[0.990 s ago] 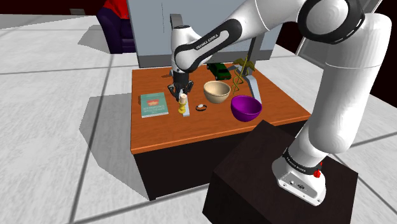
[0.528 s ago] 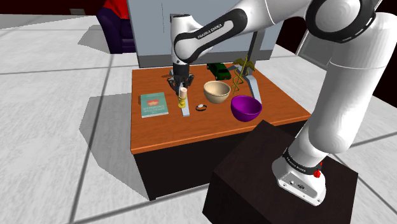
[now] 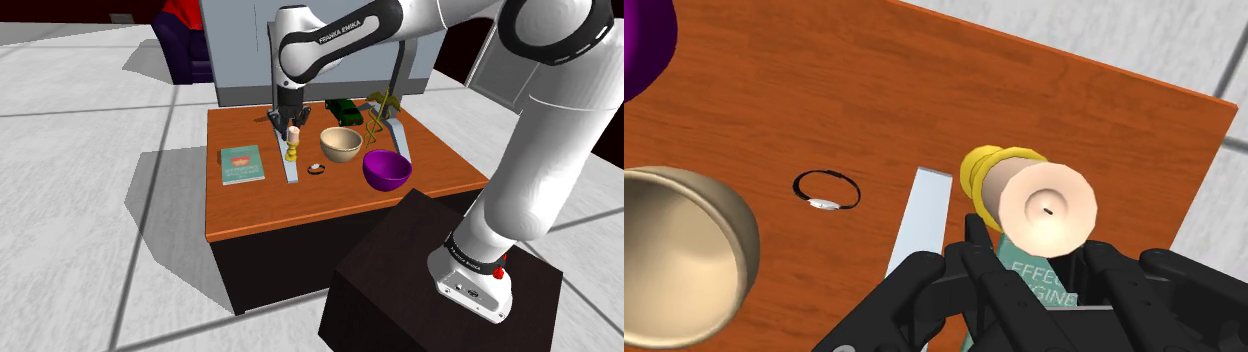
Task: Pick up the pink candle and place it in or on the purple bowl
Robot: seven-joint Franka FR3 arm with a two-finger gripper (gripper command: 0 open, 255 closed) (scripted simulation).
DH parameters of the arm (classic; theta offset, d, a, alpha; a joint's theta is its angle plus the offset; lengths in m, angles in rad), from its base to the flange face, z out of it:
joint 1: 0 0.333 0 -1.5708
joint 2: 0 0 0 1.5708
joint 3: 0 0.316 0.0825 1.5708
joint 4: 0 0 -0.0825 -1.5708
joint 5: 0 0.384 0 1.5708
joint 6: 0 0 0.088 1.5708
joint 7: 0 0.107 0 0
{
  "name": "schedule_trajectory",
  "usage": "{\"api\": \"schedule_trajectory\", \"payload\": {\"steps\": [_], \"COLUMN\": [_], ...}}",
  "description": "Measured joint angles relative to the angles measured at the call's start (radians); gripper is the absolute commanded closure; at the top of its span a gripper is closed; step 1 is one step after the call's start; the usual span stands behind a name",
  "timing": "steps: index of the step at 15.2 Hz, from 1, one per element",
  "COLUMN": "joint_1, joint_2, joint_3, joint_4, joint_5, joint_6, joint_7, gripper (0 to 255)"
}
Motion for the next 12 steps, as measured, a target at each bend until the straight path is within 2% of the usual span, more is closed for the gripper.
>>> {"api": "schedule_trajectory", "payload": {"steps": [6,12], "joint_1": [-0.064,-0.124], "joint_2": [-0.157,-0.279], "joint_3": [-0.045,-0.109], "joint_4": [-0.185,-0.316], "joint_5": [0.029,0.037], "joint_6": [0.028,0.035], "joint_7": [-0.121,-0.249], "gripper": [255,255]}}
